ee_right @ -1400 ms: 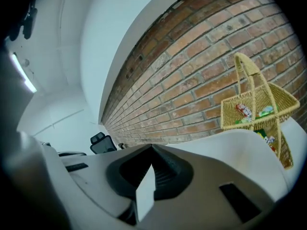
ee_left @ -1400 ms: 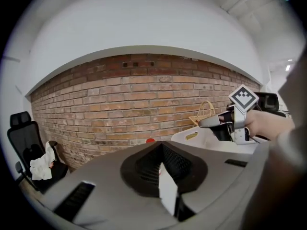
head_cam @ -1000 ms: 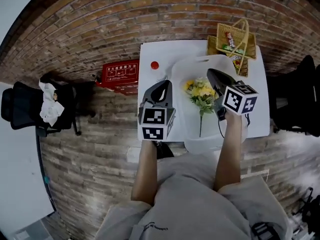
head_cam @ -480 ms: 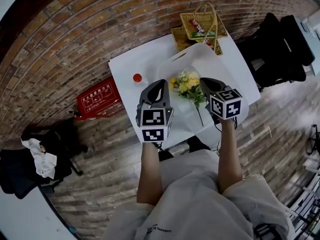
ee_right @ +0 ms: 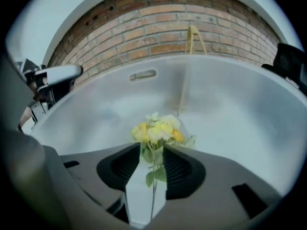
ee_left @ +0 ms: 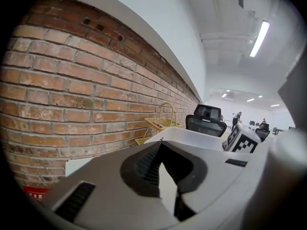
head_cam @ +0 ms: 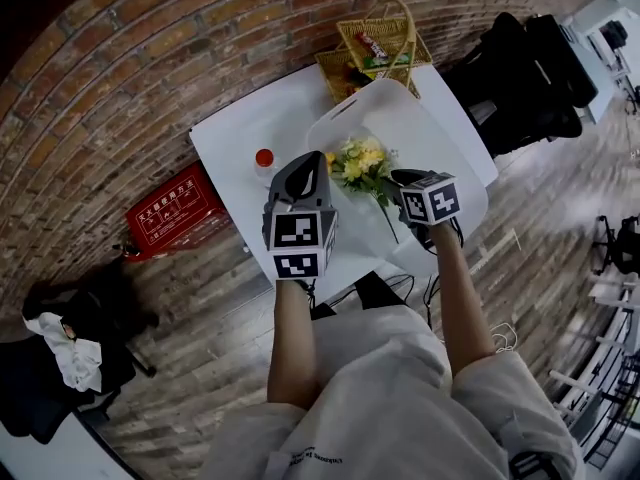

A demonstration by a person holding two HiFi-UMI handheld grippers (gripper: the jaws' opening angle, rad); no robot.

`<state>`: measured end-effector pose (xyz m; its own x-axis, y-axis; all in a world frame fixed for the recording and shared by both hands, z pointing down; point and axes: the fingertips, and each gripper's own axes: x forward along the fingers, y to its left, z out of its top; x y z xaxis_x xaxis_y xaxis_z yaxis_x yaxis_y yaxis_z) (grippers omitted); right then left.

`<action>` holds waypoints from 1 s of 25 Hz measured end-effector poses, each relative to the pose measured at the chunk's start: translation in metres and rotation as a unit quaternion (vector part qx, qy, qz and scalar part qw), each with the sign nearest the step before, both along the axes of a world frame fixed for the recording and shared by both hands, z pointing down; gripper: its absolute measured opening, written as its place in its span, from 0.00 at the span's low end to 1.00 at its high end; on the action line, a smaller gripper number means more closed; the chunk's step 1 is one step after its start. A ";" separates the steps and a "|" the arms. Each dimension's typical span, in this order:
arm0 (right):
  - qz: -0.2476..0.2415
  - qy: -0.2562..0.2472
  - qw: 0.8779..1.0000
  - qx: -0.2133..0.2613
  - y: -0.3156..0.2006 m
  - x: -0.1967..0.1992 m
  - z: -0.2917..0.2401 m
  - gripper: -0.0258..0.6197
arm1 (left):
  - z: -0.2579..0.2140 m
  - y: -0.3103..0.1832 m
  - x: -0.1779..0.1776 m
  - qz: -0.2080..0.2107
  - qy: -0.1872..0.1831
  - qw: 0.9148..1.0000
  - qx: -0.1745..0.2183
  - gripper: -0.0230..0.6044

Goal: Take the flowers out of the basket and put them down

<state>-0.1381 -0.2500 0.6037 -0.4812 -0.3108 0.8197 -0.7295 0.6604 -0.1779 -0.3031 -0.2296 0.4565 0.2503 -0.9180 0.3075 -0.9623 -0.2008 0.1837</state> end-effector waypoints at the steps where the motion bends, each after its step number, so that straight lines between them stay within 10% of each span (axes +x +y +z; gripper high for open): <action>1: -0.008 0.022 1.000 -0.014 0.004 0.002 0.010 0.36 | 0.001 0.000 0.001 0.006 0.004 1.000 0.001 0.08; 10: -0.046 0.163 0.978 -0.123 0.018 0.030 0.100 0.47 | 0.032 0.015 0.002 0.039 0.007 0.999 -0.019 0.08; 25: -0.025 0.169 0.973 -0.157 0.025 0.016 0.128 0.44 | 0.055 0.052 0.004 0.063 -0.007 0.997 -0.045 0.08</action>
